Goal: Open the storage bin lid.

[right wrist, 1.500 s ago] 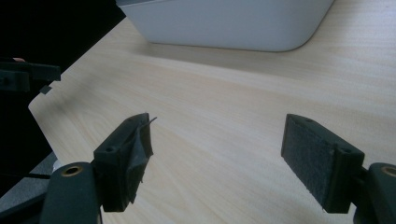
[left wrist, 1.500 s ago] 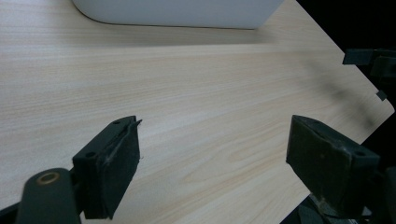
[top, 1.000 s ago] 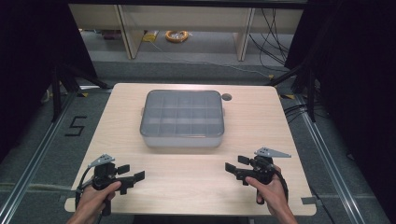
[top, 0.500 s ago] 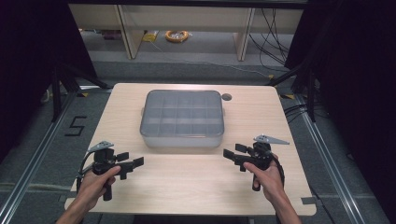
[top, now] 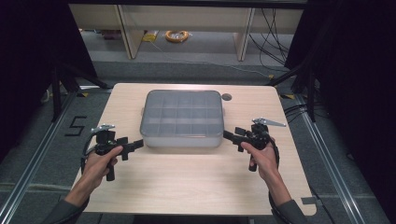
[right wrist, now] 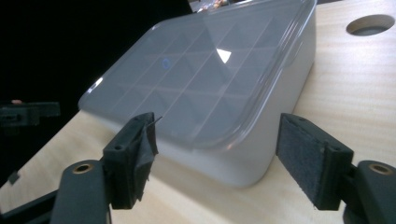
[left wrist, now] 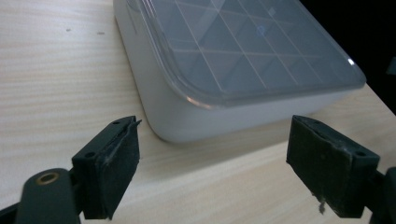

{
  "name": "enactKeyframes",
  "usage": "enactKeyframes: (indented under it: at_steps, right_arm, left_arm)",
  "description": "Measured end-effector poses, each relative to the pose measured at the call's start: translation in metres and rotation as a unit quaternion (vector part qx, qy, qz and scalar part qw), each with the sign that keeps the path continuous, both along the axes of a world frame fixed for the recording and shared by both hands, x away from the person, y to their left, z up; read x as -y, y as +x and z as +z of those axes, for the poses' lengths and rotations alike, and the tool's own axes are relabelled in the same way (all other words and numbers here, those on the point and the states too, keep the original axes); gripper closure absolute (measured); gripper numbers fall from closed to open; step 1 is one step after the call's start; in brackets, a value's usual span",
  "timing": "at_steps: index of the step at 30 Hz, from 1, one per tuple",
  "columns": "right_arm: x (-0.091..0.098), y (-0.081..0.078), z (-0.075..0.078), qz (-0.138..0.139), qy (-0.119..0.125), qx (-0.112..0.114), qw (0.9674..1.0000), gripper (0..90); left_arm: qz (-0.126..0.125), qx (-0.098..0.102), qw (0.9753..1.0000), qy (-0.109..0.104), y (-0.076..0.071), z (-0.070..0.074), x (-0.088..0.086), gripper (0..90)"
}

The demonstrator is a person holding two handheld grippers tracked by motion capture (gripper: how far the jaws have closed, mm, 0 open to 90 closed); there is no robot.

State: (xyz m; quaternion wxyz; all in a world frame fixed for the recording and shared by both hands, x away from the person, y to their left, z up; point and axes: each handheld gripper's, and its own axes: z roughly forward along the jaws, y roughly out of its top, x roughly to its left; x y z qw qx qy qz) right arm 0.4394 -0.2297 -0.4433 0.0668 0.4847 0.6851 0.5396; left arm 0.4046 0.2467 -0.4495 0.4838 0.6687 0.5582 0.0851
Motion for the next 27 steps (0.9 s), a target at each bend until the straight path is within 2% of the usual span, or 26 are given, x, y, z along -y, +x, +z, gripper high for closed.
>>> enactKeyframes:
  at_steps: [1,2,3,4,5,6,9,13,14,16,17,18,19,20,23,24,26,27]
  right_arm:
    - [0.000,0.004,0.002,-0.005,0.008,-0.007,0.9999,31.0]
    - [0.001,0.010,0.001,-0.008,0.003,0.002,1.0000,32.2]
    - [-0.002,0.012,0.003,-0.014,0.016,-0.016,0.9997,33.0]
    - [-0.002,0.012,0.003,-0.014,0.016,-0.016,0.9997,33.0]
    - [-0.002,0.023,0.003,-0.015,0.008,-0.005,0.9998,32.7]
    - [-0.002,0.026,0.003,-0.014,0.009,-0.003,0.9999,32.5]
    - [-0.003,0.034,0.003,-0.018,0.008,-0.009,0.9998,31.6]
    - [-0.009,0.051,-0.002,-0.023,-0.007,-0.026,0.9994,30.3]
    - [-0.010,0.053,-0.003,-0.028,-0.005,-0.030,0.9991,30.3]
    - [-0.011,0.055,-0.004,-0.027,-0.002,-0.033,0.9991,30.3]
    - [-0.016,0.057,-0.004,-0.036,0.016,-0.067,0.9970,30.3]
    - [-0.016,0.057,-0.004,-0.036,0.016,-0.067,0.9970,30.3]
    - [-0.013,0.062,-0.008,-0.026,0.005,-0.045,0.9986,30.3]
    - [-0.013,0.068,-0.010,-0.029,0.004,-0.042,0.9987,30.5]
    - [-0.014,0.074,-0.011,-0.032,0.003,-0.048,0.9983,30.6]
    - [-0.014,0.074,-0.011,-0.032,0.003,-0.048,0.9983,30.6]
    - [-0.016,0.079,-0.011,-0.033,0.005,-0.063,0.9974,30.7]
    - [-0.016,0.081,-0.012,-0.032,-0.001,-0.061,0.9976,30.7]
  left_arm:
    - [0.001,0.000,1.0000,-0.003,0.003,0.001,0.000,18.1]
    - [0.001,0.000,1.0000,-0.004,0.006,0.003,0.000,19.1]
    - [-0.001,-0.001,1.0000,-0.002,0.009,0.004,0.000,19.3]
    - [0.002,0.000,1.0000,-0.002,0.012,0.004,0.001,19.3]
    - [-0.005,-0.005,1.0000,-0.004,0.020,0.005,0.002,19.2]
    - [-0.005,-0.005,1.0000,-0.004,0.020,0.005,0.002,19.1]
    - [-0.002,-0.009,1.0000,0.000,0.030,0.005,0.005,18.6]
    - [0.004,-0.012,0.9999,-0.001,0.045,0.005,0.005,17.7]
    - [0.012,-0.007,0.9999,0.006,0.054,0.006,0.003,17.7]
    - [0.013,-0.009,0.9999,0.003,0.058,0.007,0.002,17.7]
    - [0.013,-0.010,0.9999,0.002,0.062,0.008,0.001,17.6]
    - [0.013,-0.011,0.9999,0.003,0.066,0.008,0.002,17.6]
    - [0.010,-0.014,0.9998,0.003,0.070,0.009,0.002,17.6]
    - [0.013,-0.017,0.9998,0.001,0.073,0.009,0.002,17.6]
    - [0.008,-0.020,0.9998,0.001,0.081,0.008,0.005,17.6]
    - [0.012,-0.020,0.9997,0.001,0.084,0.007,0.005,17.6]
    - [0.011,-0.022,0.9997,0.002,0.089,0.006,0.006,17.6]
    - [0.016,-0.023,0.9996,-0.003,0.091,0.006,0.007,17.6]
